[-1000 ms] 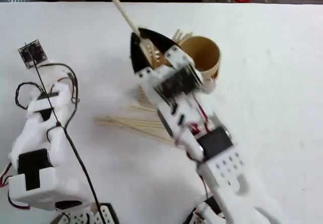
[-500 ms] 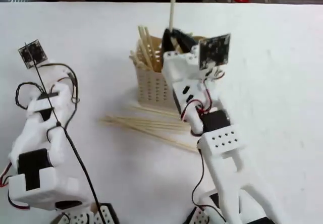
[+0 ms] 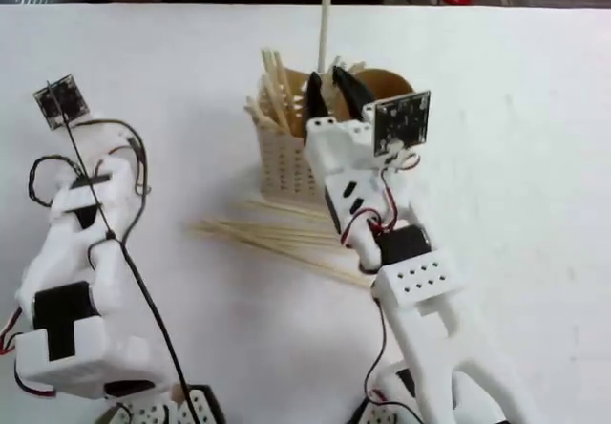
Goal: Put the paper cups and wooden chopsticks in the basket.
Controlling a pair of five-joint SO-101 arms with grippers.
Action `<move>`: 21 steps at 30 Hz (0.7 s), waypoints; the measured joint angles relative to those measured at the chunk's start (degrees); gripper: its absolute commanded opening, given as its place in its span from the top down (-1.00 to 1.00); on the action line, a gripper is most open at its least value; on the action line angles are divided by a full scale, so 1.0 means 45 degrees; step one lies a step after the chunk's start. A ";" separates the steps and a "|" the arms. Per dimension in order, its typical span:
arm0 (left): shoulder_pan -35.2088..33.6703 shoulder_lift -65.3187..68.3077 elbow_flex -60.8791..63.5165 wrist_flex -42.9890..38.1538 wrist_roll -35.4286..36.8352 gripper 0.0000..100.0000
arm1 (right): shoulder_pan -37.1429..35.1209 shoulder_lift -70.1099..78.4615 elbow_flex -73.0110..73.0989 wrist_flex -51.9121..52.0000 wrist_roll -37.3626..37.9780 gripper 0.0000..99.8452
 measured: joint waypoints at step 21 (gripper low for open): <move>0.0000 0.0000 0.0000 0.0000 0.0000 0.90 | -0.1543 -0.5665 -0.0215 0.7853 0.2911 0.86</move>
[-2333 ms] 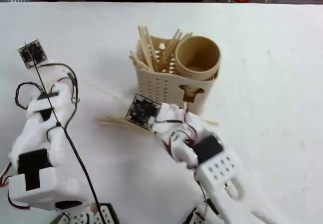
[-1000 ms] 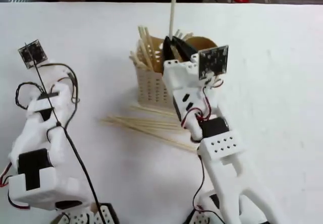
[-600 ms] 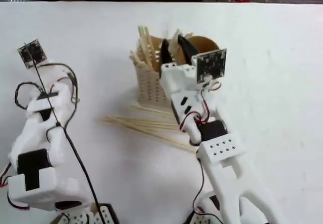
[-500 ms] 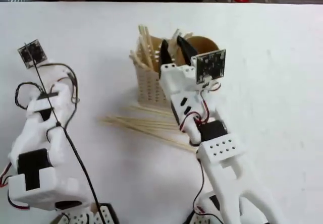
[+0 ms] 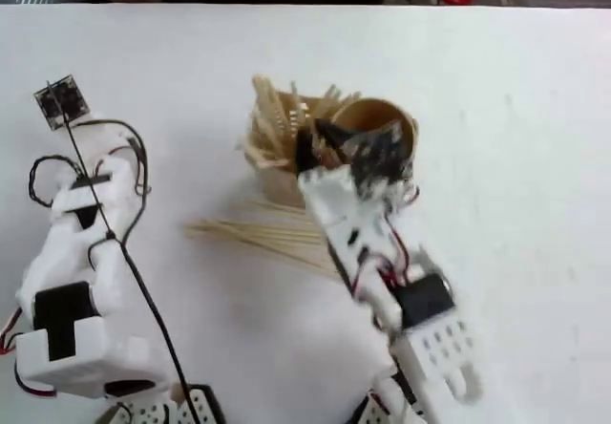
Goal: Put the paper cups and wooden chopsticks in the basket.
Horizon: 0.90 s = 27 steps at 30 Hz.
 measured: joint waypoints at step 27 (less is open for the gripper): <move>0.0000 0.0000 0.0000 0.0000 0.0000 0.90 | -0.1778 0.5587 -0.0449 0.5646 0.5548 0.86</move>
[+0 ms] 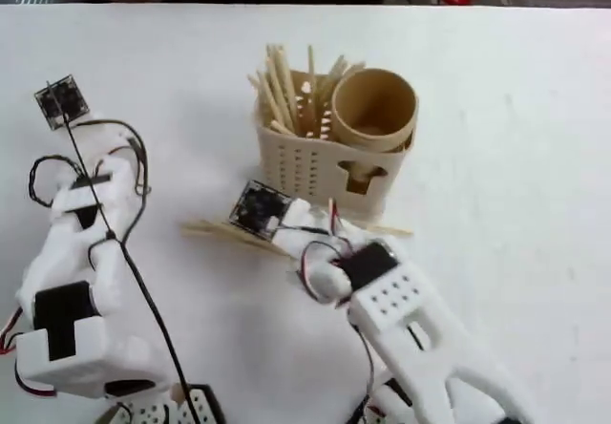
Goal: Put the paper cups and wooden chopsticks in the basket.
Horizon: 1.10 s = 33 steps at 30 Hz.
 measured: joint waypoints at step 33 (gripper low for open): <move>0.0000 0.0000 0.0000 0.0000 0.0000 0.90 | 0.0078 0.6779 -0.1700 -0.1895 0.1954 0.97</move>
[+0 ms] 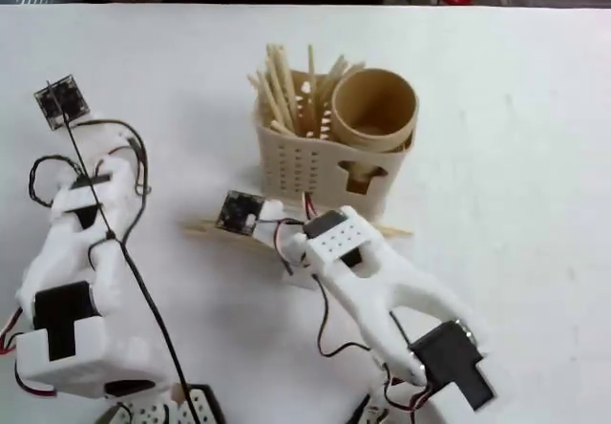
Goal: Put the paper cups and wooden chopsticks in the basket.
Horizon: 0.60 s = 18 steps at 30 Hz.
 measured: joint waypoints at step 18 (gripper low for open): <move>0.0000 0.0000 0.0000 -0.0078 0.0000 0.90 | -0.0039 -0.9358 -0.0274 0.1895 -0.2774 0.97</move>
